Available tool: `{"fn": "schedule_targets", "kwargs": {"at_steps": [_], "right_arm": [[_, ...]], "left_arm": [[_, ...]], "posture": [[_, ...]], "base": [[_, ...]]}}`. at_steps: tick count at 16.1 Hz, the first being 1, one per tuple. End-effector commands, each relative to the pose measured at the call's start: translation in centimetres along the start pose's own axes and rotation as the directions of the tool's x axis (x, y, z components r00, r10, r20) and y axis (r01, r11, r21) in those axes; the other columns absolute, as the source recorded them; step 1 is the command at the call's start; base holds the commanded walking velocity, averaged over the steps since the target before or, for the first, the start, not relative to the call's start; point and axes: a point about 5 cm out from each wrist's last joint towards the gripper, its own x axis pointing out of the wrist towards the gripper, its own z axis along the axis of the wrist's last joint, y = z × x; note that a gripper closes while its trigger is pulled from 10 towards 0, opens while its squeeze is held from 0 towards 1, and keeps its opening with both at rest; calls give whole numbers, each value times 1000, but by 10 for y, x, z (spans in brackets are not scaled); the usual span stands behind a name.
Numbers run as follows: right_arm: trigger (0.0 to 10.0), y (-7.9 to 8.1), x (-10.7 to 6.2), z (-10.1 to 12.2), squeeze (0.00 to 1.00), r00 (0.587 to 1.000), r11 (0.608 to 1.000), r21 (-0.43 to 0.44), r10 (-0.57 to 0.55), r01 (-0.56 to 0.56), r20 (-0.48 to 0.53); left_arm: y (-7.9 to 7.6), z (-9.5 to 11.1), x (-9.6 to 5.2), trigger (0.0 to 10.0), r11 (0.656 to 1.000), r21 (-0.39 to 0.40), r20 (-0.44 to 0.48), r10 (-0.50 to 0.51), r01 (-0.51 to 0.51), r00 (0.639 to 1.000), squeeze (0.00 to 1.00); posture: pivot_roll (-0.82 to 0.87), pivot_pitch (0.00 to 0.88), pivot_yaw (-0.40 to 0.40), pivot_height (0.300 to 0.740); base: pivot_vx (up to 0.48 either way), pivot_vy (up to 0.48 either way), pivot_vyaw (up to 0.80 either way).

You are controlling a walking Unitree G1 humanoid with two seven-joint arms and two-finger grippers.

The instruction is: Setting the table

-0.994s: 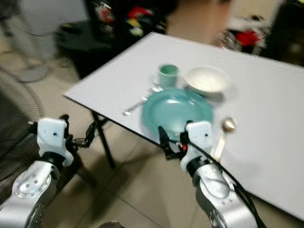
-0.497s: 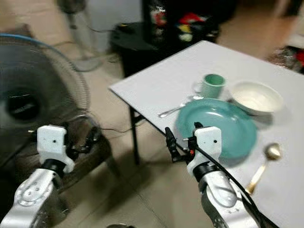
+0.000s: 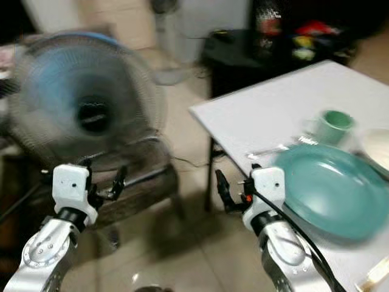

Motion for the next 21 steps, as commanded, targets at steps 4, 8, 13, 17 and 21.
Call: {"fn": "schedule_targets", "kwargs": {"at_steps": [4,8,13,17,21], "right_arm": [[10000,1,6,3,196,999,999,24,27,-27,19],[10000,4,7,0,196,998,998,25,55,-55,6],[10000,2,9,-1,196,998,998,30,54,-55,8],[10000,4,11,1,192,998,998,26,64,-64,12],[10000,5,11,0,188,998,997,37,65,-65,9]], "left_arm": [[2,6,-2,10000,1000,-3,23,24,-23,999,0],[2,4,-4,10000,1000,5,15,22,-22,1000,0],[1,5,-1,10000,1000,11,18,20,-20,1000,0],[3,4,-1,10000,999,9,15,34,-34,999,0],[-3,7,-1,10000,1000,8,29,7,-8,1000,0]], "posture": [[2,9,31,740],[5,22,30,740],[8,15,28,740],[11,14,24,740],[8,22,33,740]], "base": [[0,0,800],[0,0,800],[0,0,800],[0,0,800],[0,0,800]]}}
